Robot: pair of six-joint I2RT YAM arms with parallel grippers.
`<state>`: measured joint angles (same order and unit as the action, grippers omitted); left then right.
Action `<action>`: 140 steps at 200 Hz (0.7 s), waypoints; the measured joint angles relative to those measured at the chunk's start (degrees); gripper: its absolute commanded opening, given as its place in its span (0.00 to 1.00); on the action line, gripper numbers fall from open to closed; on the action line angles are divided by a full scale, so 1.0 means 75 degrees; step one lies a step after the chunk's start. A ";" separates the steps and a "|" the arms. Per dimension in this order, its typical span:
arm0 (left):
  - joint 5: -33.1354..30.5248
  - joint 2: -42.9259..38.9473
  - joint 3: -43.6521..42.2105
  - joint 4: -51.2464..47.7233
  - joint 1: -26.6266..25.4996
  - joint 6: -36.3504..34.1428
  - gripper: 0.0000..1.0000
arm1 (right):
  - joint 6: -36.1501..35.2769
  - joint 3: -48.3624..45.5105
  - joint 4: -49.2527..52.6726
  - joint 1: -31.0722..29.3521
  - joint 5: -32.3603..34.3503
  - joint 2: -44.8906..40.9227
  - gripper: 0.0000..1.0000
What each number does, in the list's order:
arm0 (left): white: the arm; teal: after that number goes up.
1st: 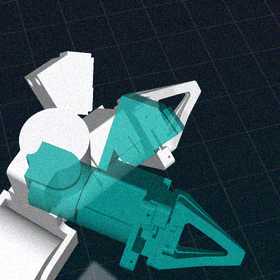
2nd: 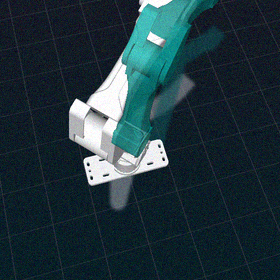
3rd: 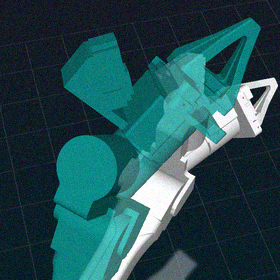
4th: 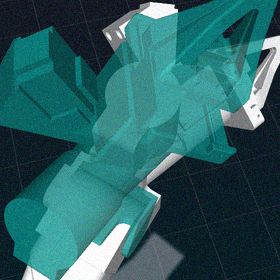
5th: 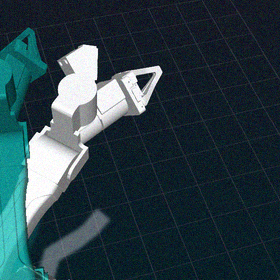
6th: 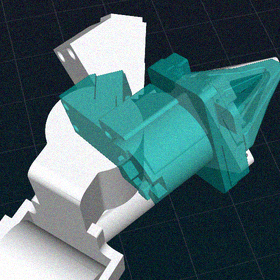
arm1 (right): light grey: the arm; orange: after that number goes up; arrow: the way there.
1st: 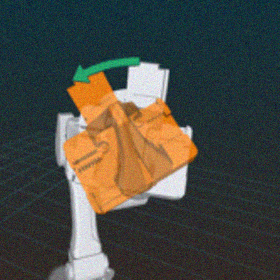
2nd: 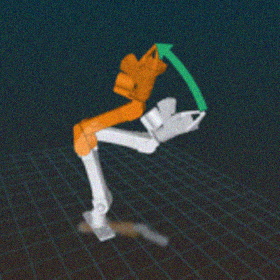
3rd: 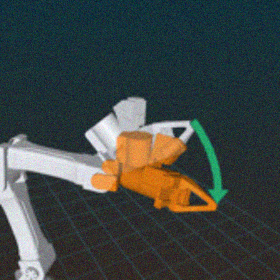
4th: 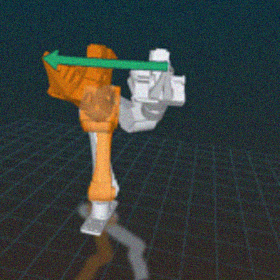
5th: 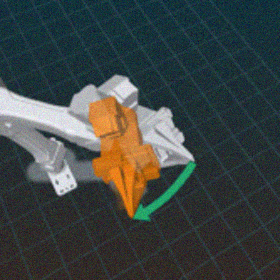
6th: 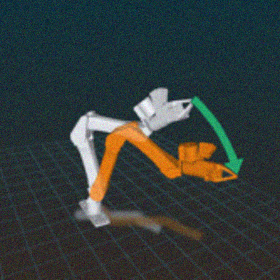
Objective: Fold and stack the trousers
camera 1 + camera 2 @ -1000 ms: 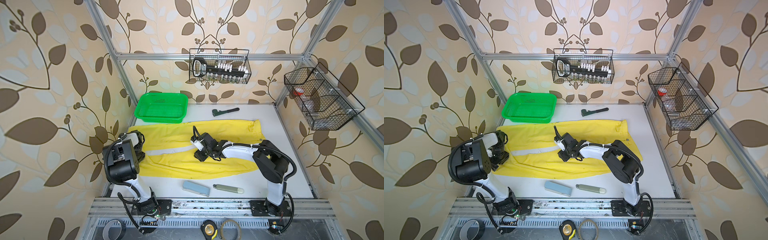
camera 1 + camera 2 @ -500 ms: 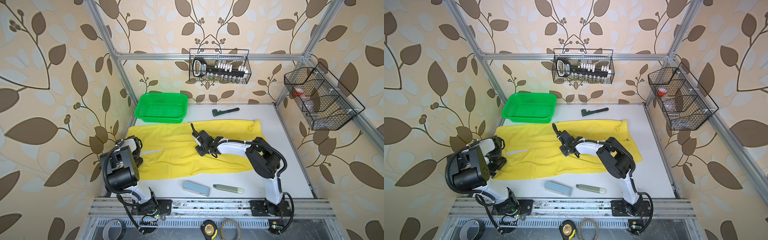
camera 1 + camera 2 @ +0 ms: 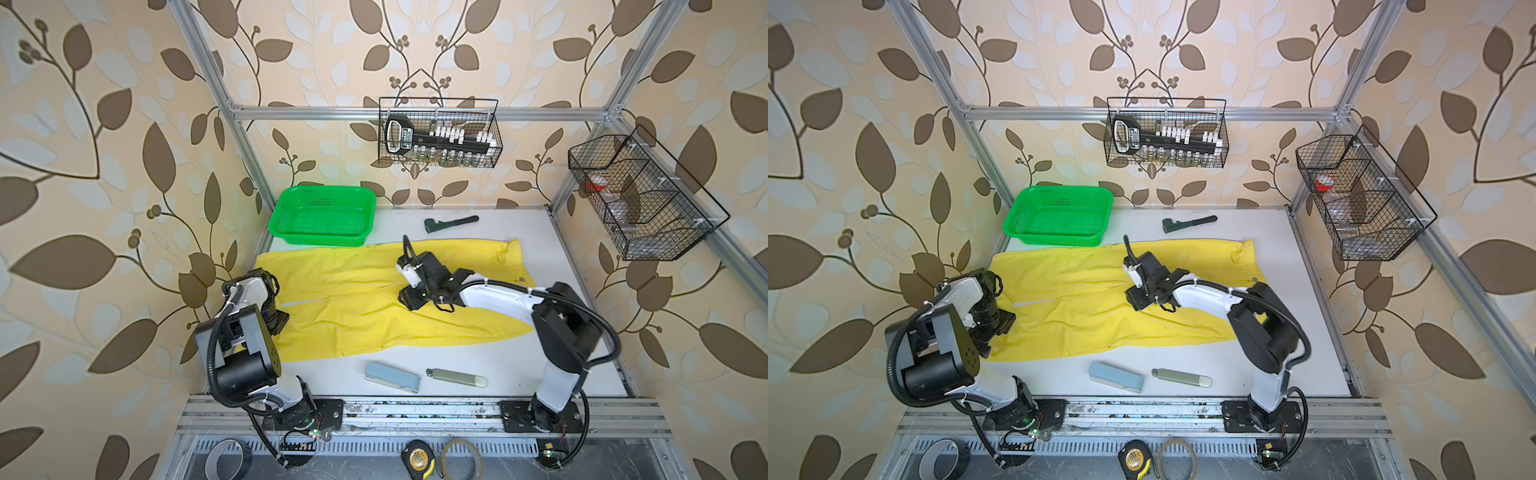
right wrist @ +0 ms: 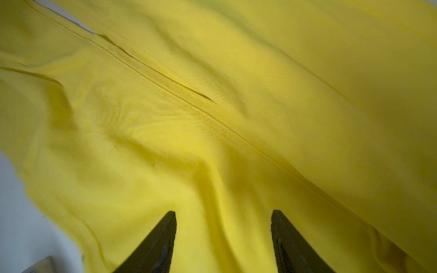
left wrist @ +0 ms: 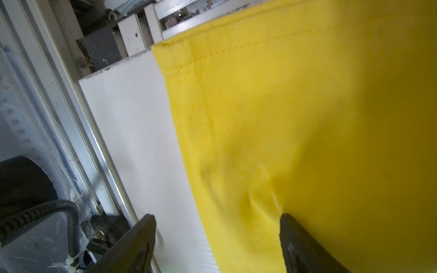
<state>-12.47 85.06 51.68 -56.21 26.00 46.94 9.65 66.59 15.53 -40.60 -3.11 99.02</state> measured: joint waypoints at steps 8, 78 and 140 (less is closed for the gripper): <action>0.0195 -0.0152 0.0003 -0.0032 -0.0003 0.0009 0.86 | 0.0224 -0.0268 0.0015 0.0297 -0.0079 -0.0519 0.67; 0.1343 -0.0880 -0.1078 -0.0117 0.0213 0.0761 0.89 | 0.1999 -0.2777 0.1483 0.4062 -0.0067 -0.3966 0.85; 0.1769 -0.0860 -0.1708 0.0318 0.0796 0.1189 0.89 | 0.3054 -0.4202 0.2527 0.6516 0.0169 -0.4695 0.81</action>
<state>0.80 78.61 38.87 -53.82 31.97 55.86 32.56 35.07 34.48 8.27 -1.85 63.81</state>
